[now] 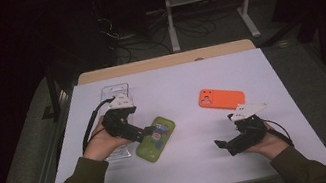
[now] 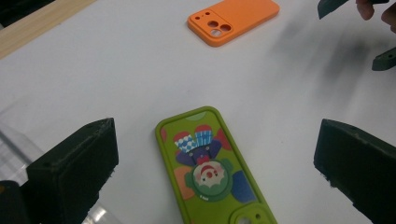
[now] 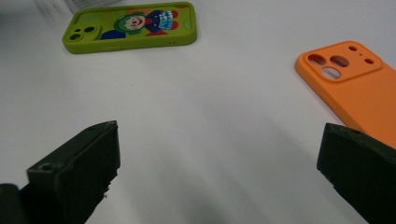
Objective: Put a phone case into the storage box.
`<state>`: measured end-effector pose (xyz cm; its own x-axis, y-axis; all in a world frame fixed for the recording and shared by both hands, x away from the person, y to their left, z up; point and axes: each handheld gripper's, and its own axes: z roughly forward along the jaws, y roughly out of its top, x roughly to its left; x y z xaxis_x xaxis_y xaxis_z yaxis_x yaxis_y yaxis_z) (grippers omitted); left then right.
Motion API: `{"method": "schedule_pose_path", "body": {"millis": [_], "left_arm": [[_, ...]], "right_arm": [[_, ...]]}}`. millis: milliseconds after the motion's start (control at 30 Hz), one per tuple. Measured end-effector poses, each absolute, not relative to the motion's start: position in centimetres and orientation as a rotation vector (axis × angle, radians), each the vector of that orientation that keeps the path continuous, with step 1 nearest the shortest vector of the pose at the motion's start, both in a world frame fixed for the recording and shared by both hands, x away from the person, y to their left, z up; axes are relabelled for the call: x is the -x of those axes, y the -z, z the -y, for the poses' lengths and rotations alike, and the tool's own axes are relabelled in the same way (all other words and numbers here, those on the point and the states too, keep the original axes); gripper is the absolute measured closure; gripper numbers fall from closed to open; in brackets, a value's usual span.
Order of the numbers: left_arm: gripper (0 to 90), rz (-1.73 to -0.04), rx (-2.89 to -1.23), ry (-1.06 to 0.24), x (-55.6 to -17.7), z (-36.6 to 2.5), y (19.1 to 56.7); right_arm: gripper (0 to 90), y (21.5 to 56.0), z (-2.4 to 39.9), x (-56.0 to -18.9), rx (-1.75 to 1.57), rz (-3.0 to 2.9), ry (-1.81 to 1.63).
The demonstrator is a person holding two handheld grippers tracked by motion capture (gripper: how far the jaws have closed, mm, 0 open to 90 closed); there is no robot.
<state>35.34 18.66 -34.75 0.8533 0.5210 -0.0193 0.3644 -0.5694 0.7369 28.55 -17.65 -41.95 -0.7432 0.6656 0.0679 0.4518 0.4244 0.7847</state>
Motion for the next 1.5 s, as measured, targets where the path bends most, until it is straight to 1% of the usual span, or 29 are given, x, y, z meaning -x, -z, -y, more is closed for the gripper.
{"method": "schedule_pose_path", "body": {"millis": [167,400,667,867,933,1100,1167,1200,1500], "left_arm": [[0.0,-0.660,-2.265,-0.251,-36.0,-17.3,34.9],[0.0,-0.725,-2.311,-0.209,-37.2,-15.2,36.0],[0.0,-0.796,-2.328,-0.198,-38.0,-14.2,36.8],[0.0,-0.829,-2.391,-0.190,-38.4,-13.4,37.5],[0.0,-0.814,-2.427,-0.193,-38.6,-13.3,37.8],[0.0,-0.856,-2.485,-0.186,-38.9,-12.4,38.5],[0.0,-0.865,-2.495,-0.192,-39.0,-12.3,38.6],[0.0,-0.904,-2.477,-0.188,-39.0,-12.0,38.9],[0.0,-0.940,-2.524,-0.191,-39.1,-11.3,39.8]], "right_arm": [[0.0,42.0,17.7,-28.6,-0.971,-2.429,-1.222],[0.0,41.9,17.7,-28.5,-0.972,-2.427,-1.221],[0.0,41.9,17.7,-28.5,-0.973,-2.428,-1.221],[0.0,41.9,17.7,-28.5,-0.973,-2.428,-1.220],[0.0,41.9,17.7,-28.5,-0.973,-2.428,-1.220],[0.0,41.9,17.7,-28.5,-0.973,-2.429,-1.219],[0.0,41.9,17.7,-28.5,-0.973,-2.429,-1.220],[0.0,41.9,17.7,-28.5,-0.974,-2.429,-1.220],[0.0,41.9,17.7,-28.5,-0.972,-2.428,-1.222]]}}
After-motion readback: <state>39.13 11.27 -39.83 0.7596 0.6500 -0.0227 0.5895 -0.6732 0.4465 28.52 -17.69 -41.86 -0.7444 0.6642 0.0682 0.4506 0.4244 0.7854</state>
